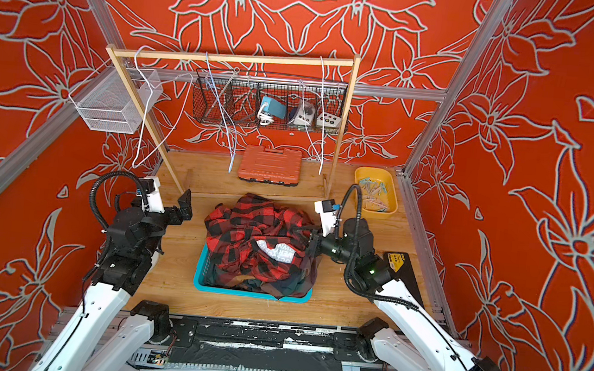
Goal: Remove the clothespins securing long-sleeve shirts to the hanger
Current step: Adjust the long-sleeve shirt at the bin, then reset both arms
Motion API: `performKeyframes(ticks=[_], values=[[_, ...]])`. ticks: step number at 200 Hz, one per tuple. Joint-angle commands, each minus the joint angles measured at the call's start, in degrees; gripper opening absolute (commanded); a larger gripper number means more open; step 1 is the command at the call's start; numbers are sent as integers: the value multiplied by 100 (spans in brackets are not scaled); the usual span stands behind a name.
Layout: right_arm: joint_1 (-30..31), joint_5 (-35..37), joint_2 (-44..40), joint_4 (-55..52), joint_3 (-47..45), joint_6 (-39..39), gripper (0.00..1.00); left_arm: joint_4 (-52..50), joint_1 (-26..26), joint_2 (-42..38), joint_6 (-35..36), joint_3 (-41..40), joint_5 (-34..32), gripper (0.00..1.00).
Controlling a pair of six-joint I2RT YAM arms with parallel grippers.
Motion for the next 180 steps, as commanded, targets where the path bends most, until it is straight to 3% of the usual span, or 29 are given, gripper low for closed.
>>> performKeyframes(ticks=[1, 23, 51, 63, 79, 97, 112, 137, 151, 180], values=[[608, 724, 492, -311, -253, -159, 0, 247, 48, -26, -373, -190, -23, 98], [991, 1022, 1327, -402, -267, -43, 0, 476, 50, -94, -623, -465, -119, 98], [1057, 1479, 2164, -763, -249, -3, 0, 861, 48, -151, -854, -895, -378, 98], [1056, 1488, 1936, -606, -411, 18, 23, 1027, 48, -142, -892, -1086, -516, 98], [1056, 1640, 921, -523, -673, -38, 55, 1420, 50, -155, -845, -1362, -704, 98], [1052, 2151, -432, -1250, -570, -521, 72, 1975, 48, -221, -809, -1754, -753, 98], [1032, 2552, -1351, -2158, -242, -978, 96, 2297, 60, -233, -806, -2063, -971, 98], [791, 3231, -2391, -3229, 141, -1440, 97, 3050, 61, -208, -457, -2559, -484, 98], [435, 3424, -2648, -3436, 199, -1668, 97, 3196, 62, 9, -581, -2704, -569, 98], [-1089, 2682, -2408, -2910, 74, -1493, 97, 3903, 67, 823, -297, -2852, -618, 97]])
